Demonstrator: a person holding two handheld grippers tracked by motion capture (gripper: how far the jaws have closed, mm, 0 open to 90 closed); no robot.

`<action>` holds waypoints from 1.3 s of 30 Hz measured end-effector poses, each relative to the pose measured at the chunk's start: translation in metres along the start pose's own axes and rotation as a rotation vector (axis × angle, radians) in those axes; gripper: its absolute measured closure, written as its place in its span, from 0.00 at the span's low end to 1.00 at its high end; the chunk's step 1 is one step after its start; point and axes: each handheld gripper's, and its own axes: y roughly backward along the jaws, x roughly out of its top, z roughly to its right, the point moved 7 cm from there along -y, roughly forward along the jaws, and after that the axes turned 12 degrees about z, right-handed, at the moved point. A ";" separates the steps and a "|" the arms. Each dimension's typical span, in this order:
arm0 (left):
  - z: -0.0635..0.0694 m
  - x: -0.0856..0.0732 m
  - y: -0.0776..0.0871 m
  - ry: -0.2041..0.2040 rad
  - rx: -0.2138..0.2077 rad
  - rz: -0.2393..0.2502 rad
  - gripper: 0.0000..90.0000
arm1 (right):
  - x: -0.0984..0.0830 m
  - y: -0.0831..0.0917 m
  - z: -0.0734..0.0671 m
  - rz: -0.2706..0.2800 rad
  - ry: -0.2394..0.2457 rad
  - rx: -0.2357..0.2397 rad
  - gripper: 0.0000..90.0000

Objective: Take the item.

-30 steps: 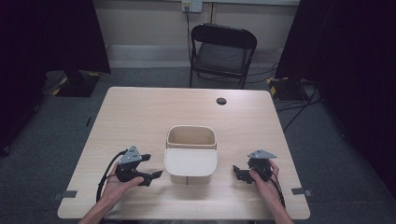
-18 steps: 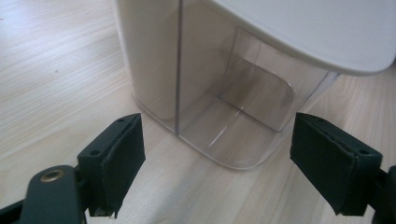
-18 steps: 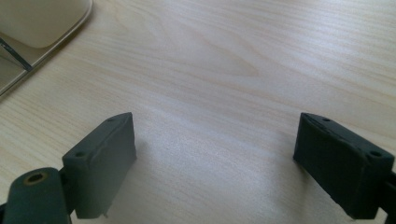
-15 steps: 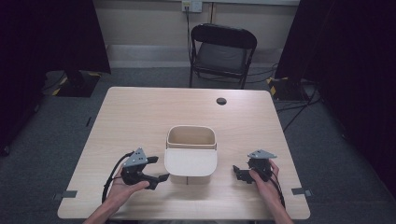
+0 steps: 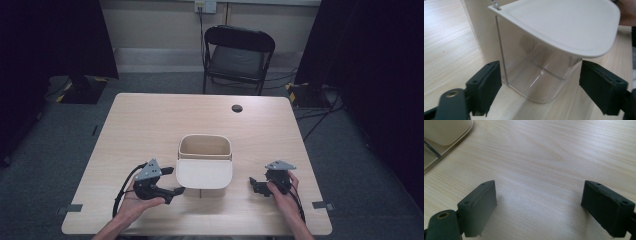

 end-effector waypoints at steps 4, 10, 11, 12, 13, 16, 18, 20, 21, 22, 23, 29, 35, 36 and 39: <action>0.001 0.001 0.000 0.007 -0.005 0.006 0.24 | 0.000 0.000 0.000 0.000 0.000 0.000 0.13; 0.001 0.003 0.000 0.010 -0.008 0.015 0.24 | 0.000 0.000 0.000 0.000 0.000 0.000 0.13; 0.001 0.003 0.000 0.006 -0.006 0.017 0.24 | 0.000 0.000 0.000 0.000 0.000 0.000 0.13; 0.002 0.003 0.000 -0.002 -0.004 0.013 0.24 | 0.000 0.000 0.000 0.000 0.000 0.000 0.13; 0.003 0.005 0.000 0.005 -0.007 0.027 0.24 | 0.000 0.000 0.000 0.000 0.000 0.000 0.13; 0.004 0.006 -0.001 -0.004 -0.010 0.029 0.24 | 0.000 0.000 0.000 0.000 0.000 0.000 0.13; 0.005 0.006 -0.002 -0.004 -0.014 0.027 0.25 | 0.000 0.000 0.000 0.000 0.000 0.000 0.13; 0.005 0.006 -0.002 -0.002 -0.015 0.029 0.25 | 0.000 0.000 0.000 0.000 0.000 0.000 0.13; 0.004 0.007 -0.001 -0.009 -0.016 0.027 0.25 | 0.000 0.000 0.000 0.000 0.000 0.000 0.13; 0.004 0.007 -0.001 -0.010 -0.017 0.027 0.25 | 0.000 0.000 0.000 0.000 0.000 0.000 0.13; 0.005 0.007 -0.001 -0.008 -0.020 0.029 0.25 | 0.000 0.000 0.000 0.000 0.001 0.000 0.13; 0.006 0.009 0.000 0.001 -0.029 0.034 0.26 | 0.000 0.000 0.000 0.000 0.001 0.000 0.13; 0.007 0.010 0.000 0.005 -0.034 0.030 0.28 | 0.000 0.000 0.000 -0.001 0.000 0.001 0.13; 0.008 0.011 0.000 0.007 -0.035 0.035 0.28 | 0.000 0.000 0.000 0.000 0.001 0.000 0.13; 0.008 0.013 0.001 0.001 -0.038 0.038 0.28 | 0.000 0.000 0.000 0.000 0.001 0.001 0.13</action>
